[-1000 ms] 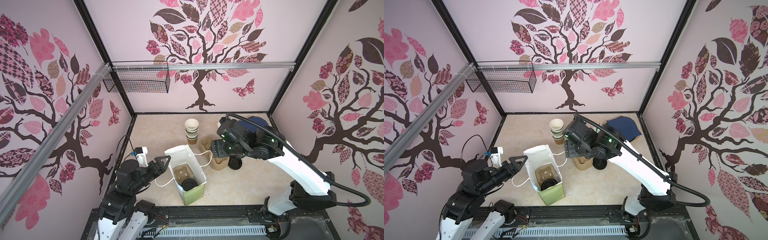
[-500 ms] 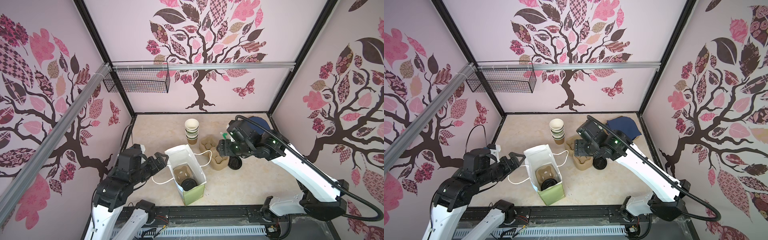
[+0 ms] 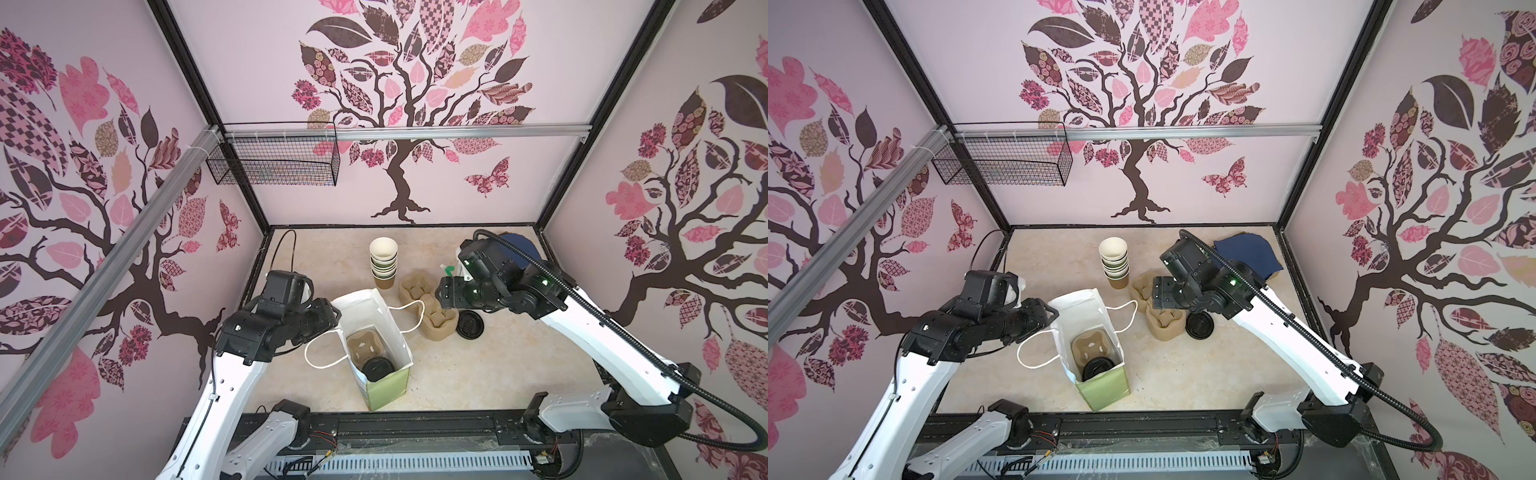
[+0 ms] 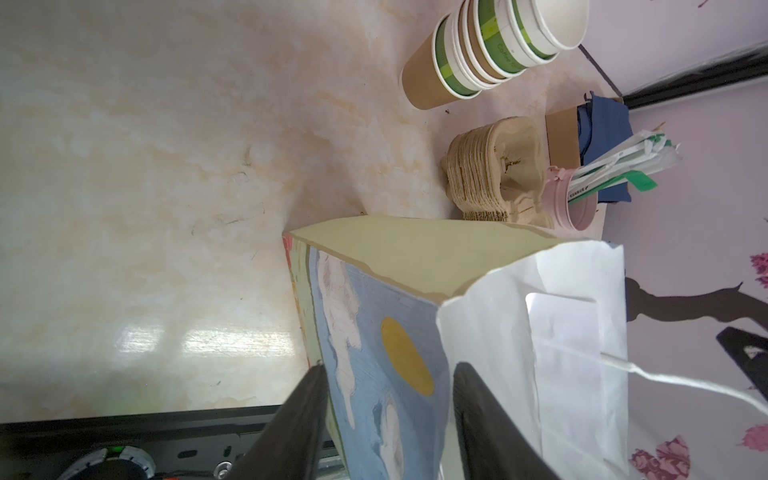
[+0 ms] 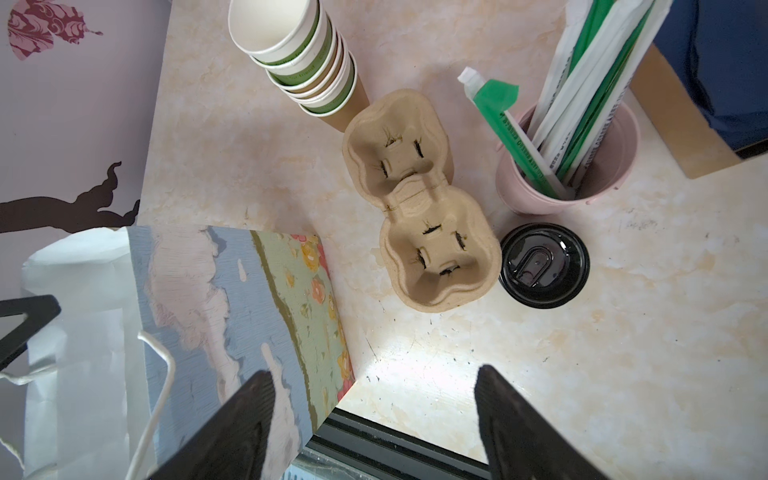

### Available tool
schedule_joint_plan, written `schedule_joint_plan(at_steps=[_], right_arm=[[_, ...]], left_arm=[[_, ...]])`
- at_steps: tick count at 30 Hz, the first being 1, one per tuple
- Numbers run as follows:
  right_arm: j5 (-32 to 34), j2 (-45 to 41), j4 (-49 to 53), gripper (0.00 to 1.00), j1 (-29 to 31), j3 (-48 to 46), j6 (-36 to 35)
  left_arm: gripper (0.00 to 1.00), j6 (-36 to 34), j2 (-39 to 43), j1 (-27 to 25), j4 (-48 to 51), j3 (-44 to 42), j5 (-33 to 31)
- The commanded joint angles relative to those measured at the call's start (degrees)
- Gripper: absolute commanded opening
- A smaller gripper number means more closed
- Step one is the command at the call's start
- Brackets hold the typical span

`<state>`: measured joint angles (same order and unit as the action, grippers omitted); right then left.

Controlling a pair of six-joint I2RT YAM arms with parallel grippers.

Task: Pack the takeout coffee
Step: 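Move the right gripper back over the table while the left holds the bag rim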

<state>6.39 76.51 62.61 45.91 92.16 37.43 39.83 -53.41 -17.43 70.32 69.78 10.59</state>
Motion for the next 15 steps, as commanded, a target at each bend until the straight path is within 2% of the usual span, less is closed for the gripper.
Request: schedule_joint_plan(at_steps=[1,6,10,15], right_arm=[[0.45,-0.42,-0.96,0.79,-0.80,-0.16,-2.37],[-0.14,0.43,-2.62,0.78,-1.94,0.46,-4.08],[0.37,1.07,-3.59,0.78,-2.66,1.79,-5.57],[1.07,1.67,-3.92,0.78,-3.53,2.37,-6.09]], left_arm=[[0.41,-1.85,-1.19,-0.05,-0.96,2.29,-0.04],[0.22,-2.39,-2.49,-0.03,-1.63,2.31,-0.87],[0.00,-2.75,-1.86,-0.01,-3.62,1.92,-0.51],[0.00,-4.94,0.69,-0.06,-8.99,0.10,2.14]])
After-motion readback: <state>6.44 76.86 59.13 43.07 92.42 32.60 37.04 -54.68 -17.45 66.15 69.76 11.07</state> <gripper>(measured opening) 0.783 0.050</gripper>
